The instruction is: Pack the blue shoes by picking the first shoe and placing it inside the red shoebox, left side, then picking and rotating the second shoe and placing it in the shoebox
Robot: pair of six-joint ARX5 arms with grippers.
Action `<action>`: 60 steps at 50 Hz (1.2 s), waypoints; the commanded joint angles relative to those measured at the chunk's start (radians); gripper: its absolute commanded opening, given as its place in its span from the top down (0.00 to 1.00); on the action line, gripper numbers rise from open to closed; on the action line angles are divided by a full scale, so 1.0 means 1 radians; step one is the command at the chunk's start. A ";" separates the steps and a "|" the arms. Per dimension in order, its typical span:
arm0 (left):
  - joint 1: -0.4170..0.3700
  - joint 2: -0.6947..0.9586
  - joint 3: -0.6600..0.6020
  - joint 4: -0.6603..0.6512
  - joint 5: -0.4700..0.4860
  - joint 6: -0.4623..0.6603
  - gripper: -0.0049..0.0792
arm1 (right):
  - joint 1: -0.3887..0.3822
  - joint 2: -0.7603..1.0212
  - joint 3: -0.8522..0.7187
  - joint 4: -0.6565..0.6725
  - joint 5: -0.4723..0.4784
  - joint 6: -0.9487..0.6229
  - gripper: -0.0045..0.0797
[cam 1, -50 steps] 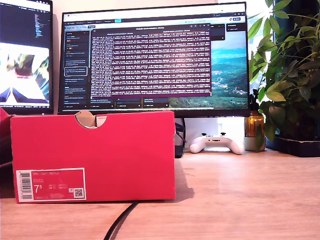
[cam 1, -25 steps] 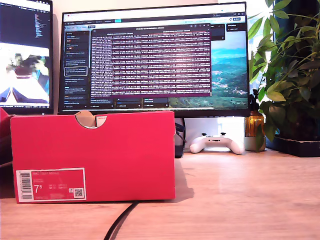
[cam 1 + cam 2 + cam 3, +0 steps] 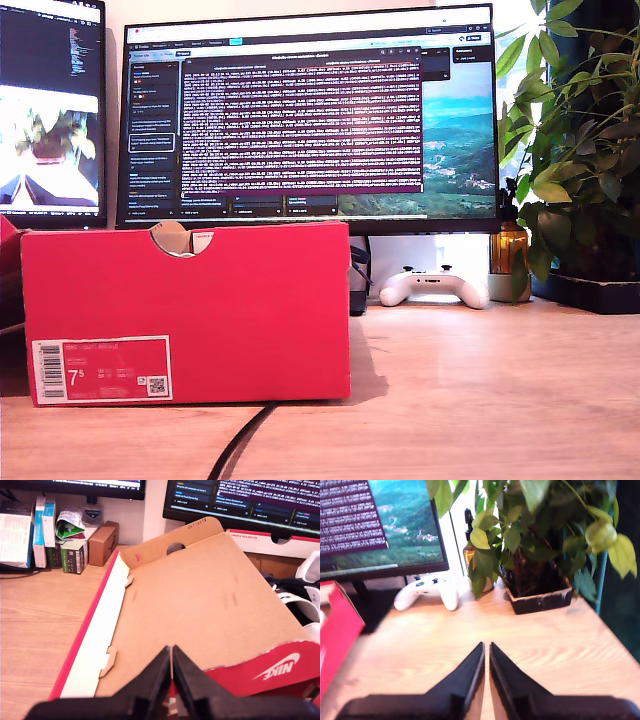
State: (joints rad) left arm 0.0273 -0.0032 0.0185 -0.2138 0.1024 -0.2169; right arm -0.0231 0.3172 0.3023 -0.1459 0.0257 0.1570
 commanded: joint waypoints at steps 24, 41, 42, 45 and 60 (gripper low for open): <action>0.003 -0.008 -0.039 0.002 -0.002 0.008 0.97 | -0.033 -0.204 -0.106 -0.105 -0.027 -0.003 0.95; 0.003 -0.008 -0.039 0.002 -0.002 0.008 0.97 | -0.026 -0.317 -0.230 -0.113 -0.070 -0.031 0.95; 0.003 -0.008 -0.039 0.002 -0.002 0.008 0.97 | -0.024 -0.317 -0.235 -0.114 -0.070 -0.033 0.95; 0.003 -0.008 -0.039 0.002 -0.002 0.008 0.97 | -0.013 -0.317 -0.253 -0.112 -0.070 -0.043 0.95; 0.003 -0.008 -0.039 0.002 -0.002 0.008 0.97 | 0.047 -0.317 -0.267 -0.099 -0.076 -0.079 0.95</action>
State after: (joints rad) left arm 0.0273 -0.0036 0.0185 -0.2134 0.1024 -0.2169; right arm 0.0170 0.0074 0.0425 -0.2565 -0.0460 0.0788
